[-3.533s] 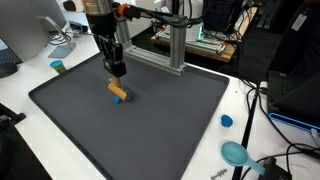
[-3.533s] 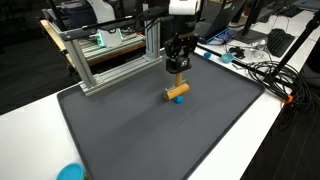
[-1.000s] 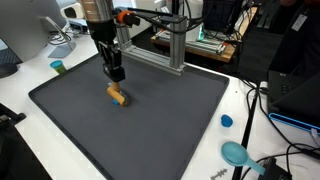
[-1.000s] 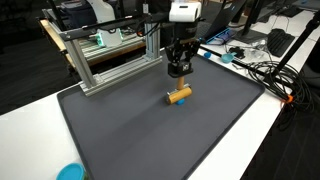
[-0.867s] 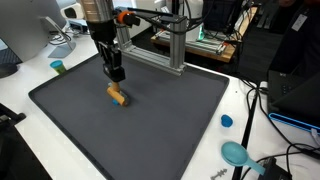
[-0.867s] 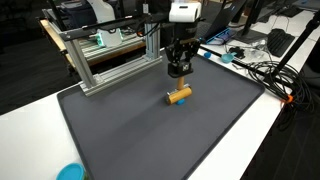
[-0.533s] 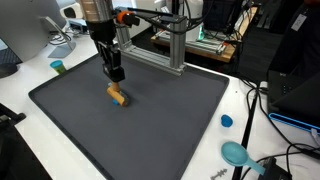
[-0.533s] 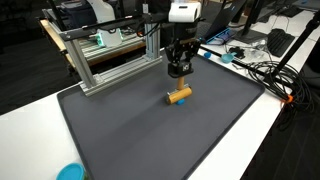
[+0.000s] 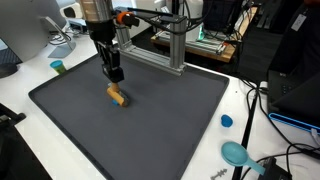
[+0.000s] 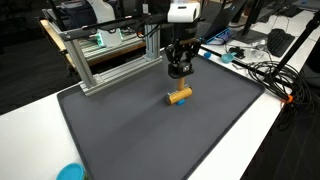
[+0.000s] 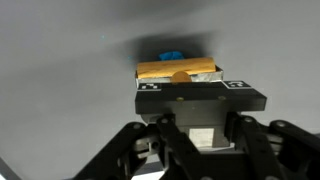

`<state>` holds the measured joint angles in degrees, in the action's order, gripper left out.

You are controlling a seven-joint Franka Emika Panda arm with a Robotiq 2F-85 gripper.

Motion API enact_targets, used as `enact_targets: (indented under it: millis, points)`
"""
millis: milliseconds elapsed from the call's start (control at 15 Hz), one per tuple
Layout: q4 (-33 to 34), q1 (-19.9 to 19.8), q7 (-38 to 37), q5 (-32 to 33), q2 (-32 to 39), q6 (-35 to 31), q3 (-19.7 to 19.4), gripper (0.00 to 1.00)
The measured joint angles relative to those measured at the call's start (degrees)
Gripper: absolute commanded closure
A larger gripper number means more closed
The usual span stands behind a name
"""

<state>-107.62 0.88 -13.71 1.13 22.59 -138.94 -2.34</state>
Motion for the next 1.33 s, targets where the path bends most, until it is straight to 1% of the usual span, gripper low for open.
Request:
enact_targets:
  millis: [867,1333]
  points:
    - [-0.14,0.13,-0.53,-0.13,0.27,-0.21,0.03,0.78]
    - [-0.13,-0.15,-1.82,-1.94,0.65,-1.90,0.02,0.78]
